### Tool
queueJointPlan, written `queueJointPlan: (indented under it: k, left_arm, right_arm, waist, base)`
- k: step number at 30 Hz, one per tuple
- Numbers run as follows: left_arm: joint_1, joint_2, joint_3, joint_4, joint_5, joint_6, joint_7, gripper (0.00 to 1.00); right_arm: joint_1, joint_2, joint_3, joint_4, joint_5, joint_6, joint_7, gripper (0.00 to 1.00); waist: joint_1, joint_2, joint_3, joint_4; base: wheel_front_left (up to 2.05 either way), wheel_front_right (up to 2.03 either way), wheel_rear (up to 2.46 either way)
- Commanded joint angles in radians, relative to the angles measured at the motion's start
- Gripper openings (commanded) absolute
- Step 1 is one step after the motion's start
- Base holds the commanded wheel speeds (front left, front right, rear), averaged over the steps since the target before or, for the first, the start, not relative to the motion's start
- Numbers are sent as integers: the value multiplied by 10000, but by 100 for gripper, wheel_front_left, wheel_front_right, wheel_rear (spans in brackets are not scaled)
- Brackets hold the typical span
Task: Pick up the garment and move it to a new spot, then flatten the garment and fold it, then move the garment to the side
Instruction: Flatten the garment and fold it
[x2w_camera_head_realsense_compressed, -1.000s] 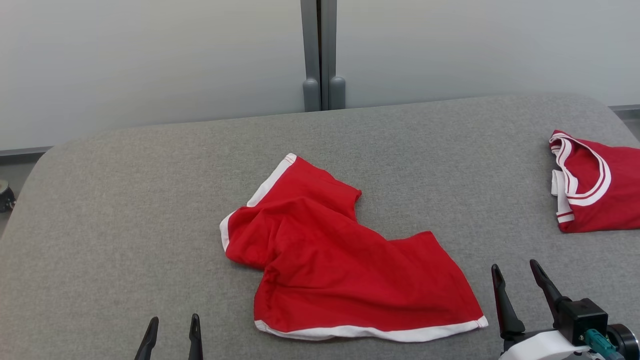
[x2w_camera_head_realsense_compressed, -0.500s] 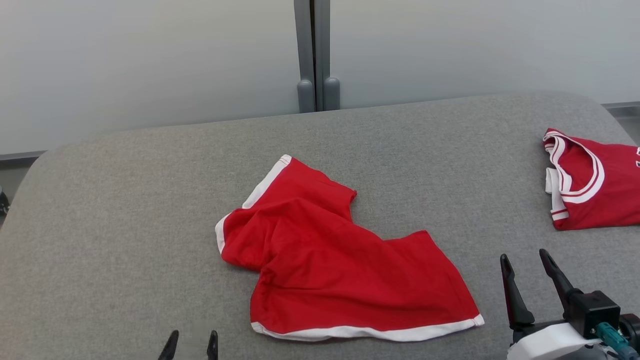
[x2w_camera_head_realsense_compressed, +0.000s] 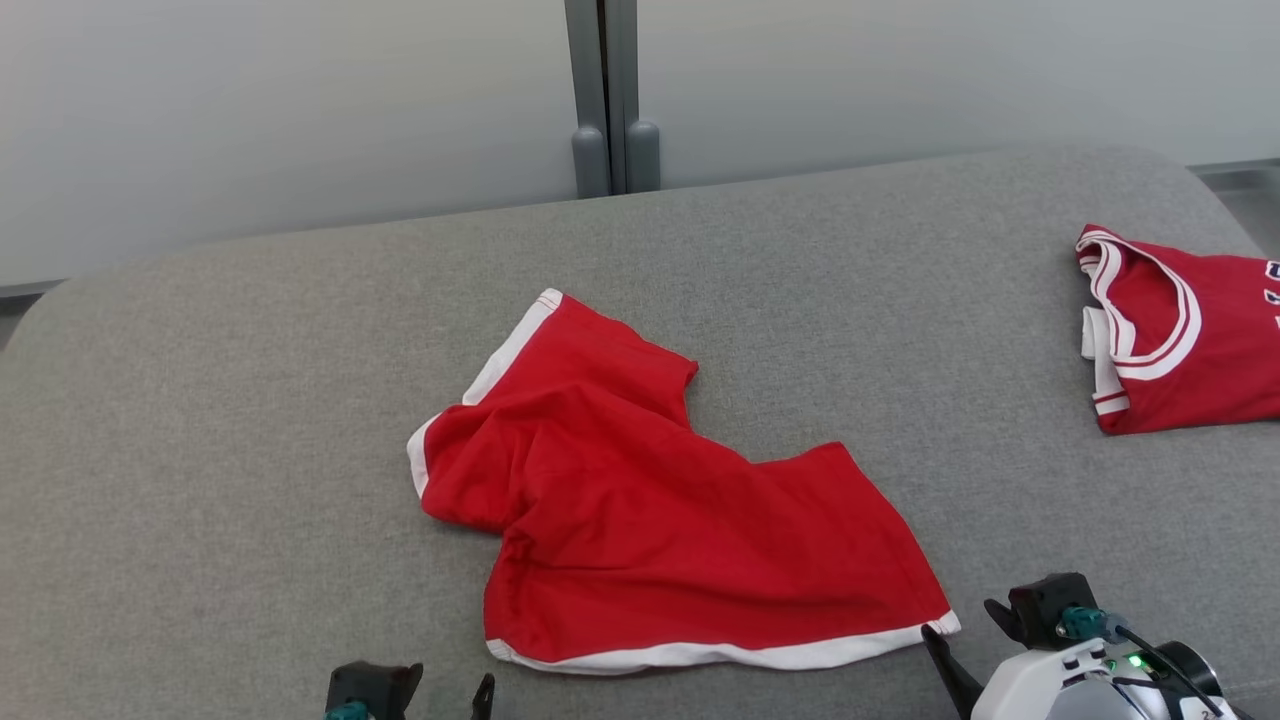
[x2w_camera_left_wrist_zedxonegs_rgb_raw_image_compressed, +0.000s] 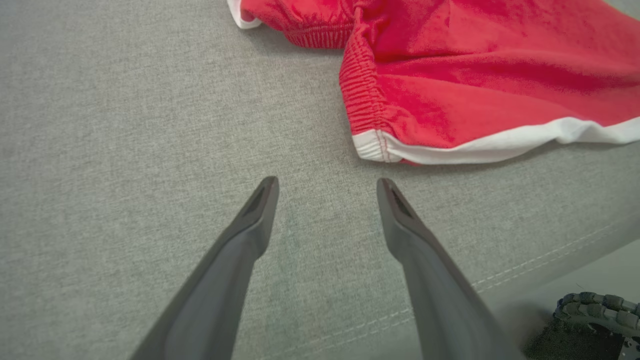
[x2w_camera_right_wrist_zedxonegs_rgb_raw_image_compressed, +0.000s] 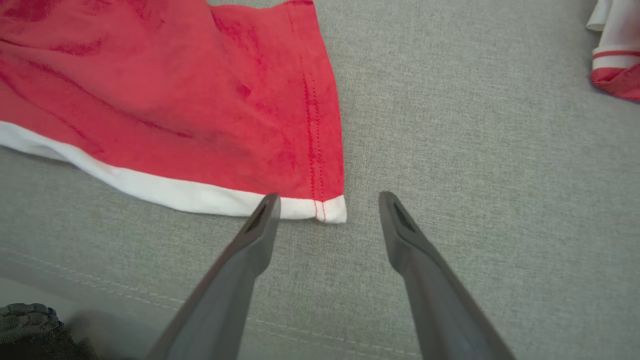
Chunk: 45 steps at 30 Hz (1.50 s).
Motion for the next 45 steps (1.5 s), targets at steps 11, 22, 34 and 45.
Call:
queueJointPlan:
  k: [11,22,34,45]
  left_arm:
    - [-1255,220,-621,47,-257,-107,533,100]
    - [-1851,555,-1318,719,-755,-146,284,82]
    - [-1581,938,-1986,586,-1884,-157,461,0]
    - [-130,1183,-1577,-5758,-5363,-108,2245,0]
  right_arm:
    - [-942,68,119,618,-5,-17,175,100]
    - [-1377,97,395,1233,119,-17,73,100]
    - [-1557,478,-47,1381,2072,-17,-546,0]
    - [-347,-30,-2257,-3525,5783,-15,-303,0]
  waist:
    - [0,0,1048,50]
    - [0,0,1387,-18]
    - [0,0,1106,-96]
    - [0,0,261,-209]
  base:
    - [0,0,0]
    - [0,0,0]
    - [0,0,0]
    - [0,0,0]
